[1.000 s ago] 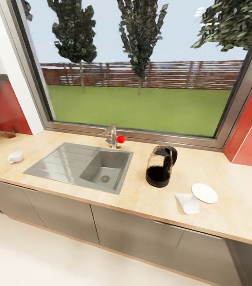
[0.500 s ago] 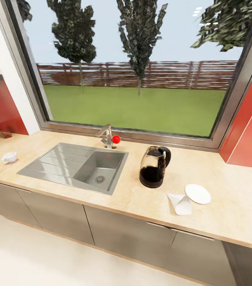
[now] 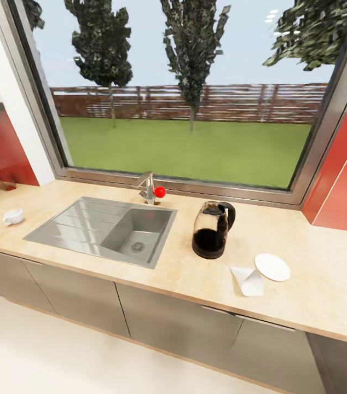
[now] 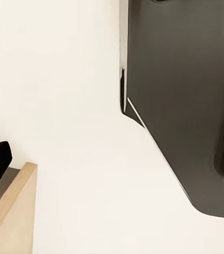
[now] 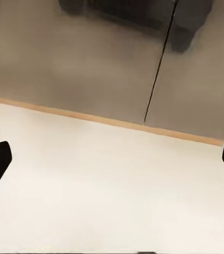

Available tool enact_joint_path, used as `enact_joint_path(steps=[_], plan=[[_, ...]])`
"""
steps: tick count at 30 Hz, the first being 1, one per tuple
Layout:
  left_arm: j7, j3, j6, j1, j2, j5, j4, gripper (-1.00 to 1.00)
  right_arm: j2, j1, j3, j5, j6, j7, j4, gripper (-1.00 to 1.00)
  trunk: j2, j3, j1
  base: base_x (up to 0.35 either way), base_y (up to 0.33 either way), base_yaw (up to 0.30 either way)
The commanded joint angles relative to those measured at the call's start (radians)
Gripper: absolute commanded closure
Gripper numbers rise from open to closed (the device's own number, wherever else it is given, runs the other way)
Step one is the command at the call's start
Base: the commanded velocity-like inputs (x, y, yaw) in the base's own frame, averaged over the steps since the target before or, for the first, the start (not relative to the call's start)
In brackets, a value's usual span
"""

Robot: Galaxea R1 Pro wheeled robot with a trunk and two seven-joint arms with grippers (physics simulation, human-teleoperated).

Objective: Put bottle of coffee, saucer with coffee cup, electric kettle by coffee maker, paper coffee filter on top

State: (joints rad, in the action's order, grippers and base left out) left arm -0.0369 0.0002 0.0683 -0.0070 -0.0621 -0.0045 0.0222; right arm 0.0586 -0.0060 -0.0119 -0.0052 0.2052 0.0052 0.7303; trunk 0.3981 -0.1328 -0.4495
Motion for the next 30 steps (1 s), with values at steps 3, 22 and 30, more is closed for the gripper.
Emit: enact_joint_path(steps=[3, 22, 30], plan=[[-0.002, -0.002, 0.004, -0.001, 0.000, -0.003, -0.001, -1.00, 0.021, -0.001, 0.036, 0.000, 0.012, 0.000, 0.073, -1.00, 0.002, -0.002, -0.001, 0.000, 0.000, 0.000], [-0.002, -0.004, 0.007, -0.002, -0.001, -0.001, 0.004, -1.00, 0.067, -0.001, 0.172, -0.005, 0.019, -0.010, 0.505, -1.00, 0.002, -0.002, -0.001, -0.075, 0.000, 0.000], [-0.003, -0.004, 0.007, -0.002, -0.002, -0.002, 0.004, -1.00, 0.067, -0.002, 0.172, -0.006, 0.019, -0.010, 0.572, -1.00, 0.002, -0.002, -0.001, -0.177, 0.000, 0.000]])
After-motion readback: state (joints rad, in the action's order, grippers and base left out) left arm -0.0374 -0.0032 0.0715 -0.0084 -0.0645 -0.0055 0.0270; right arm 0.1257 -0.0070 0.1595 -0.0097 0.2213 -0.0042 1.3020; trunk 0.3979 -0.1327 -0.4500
